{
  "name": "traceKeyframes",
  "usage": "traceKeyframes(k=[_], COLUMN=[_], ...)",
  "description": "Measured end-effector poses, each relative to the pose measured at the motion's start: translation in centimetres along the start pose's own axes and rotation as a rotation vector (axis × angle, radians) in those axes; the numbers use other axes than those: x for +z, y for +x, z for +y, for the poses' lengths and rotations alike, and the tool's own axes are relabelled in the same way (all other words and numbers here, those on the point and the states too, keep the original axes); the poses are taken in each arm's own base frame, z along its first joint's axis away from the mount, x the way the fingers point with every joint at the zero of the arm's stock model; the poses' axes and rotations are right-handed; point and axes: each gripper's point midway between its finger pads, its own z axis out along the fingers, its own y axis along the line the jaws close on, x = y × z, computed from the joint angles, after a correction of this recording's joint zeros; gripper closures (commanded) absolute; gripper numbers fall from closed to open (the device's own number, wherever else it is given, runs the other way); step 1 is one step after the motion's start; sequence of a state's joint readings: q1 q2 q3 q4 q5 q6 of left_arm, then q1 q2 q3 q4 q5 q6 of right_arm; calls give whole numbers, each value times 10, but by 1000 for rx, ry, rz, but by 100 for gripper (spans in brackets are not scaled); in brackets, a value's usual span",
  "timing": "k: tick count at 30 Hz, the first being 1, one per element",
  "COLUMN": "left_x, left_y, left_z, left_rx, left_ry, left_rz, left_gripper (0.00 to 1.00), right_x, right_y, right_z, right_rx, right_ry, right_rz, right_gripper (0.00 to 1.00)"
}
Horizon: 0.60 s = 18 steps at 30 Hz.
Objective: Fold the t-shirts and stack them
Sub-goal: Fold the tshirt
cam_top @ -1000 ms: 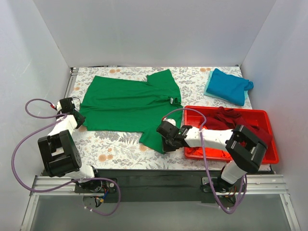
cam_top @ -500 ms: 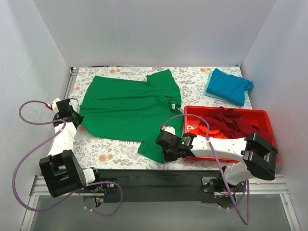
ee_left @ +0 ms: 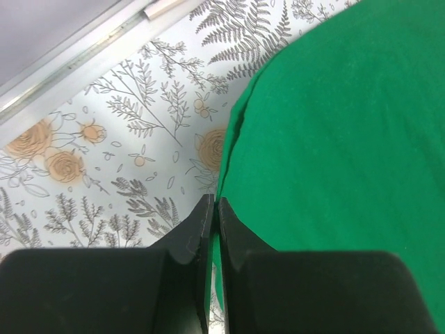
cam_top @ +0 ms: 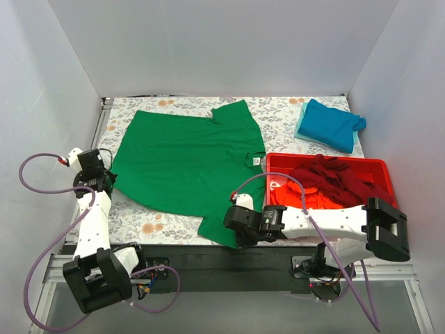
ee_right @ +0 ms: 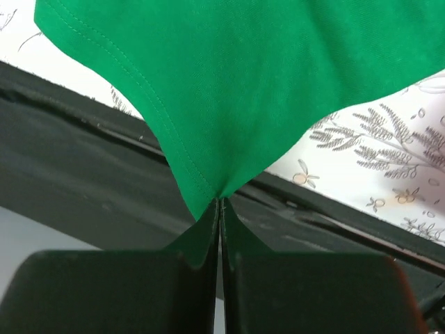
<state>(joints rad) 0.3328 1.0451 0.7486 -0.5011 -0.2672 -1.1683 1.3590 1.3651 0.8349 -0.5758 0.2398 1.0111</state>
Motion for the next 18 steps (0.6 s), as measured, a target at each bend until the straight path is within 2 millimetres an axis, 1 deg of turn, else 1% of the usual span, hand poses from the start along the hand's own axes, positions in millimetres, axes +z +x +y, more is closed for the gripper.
traceKeyframes(k=[2, 5, 7, 9, 14, 18], left_x=[-6, -12, -13, -9, 8, 15], left_y=[-3, -6, -5, 2, 18, 13], left_z=[3, 6, 5, 5, -4, -19], left_rx=[-3, -7, -7, 2, 28, 33], left_ry=[-7, -8, -5, -9, -5, 31], left_rz=[-16, -33, -28, 6, 129, 167], left_gripper=[100, 100, 100, 100, 100, 100], right_x=[-3, -8, -13, -18, -25, -33], right_y=[1, -3, -8, -17, -55, -93], right_z=[1, -1, -4, -6, -12, -22], right_rx=[-1, -1, 0, 8, 53, 82], right_ry=[-4, 4, 12, 18, 34, 51], right_rz=[-7, -37, -57, -81, -146, -198], right_gripper=[99, 99, 99, 99, 99, 99])
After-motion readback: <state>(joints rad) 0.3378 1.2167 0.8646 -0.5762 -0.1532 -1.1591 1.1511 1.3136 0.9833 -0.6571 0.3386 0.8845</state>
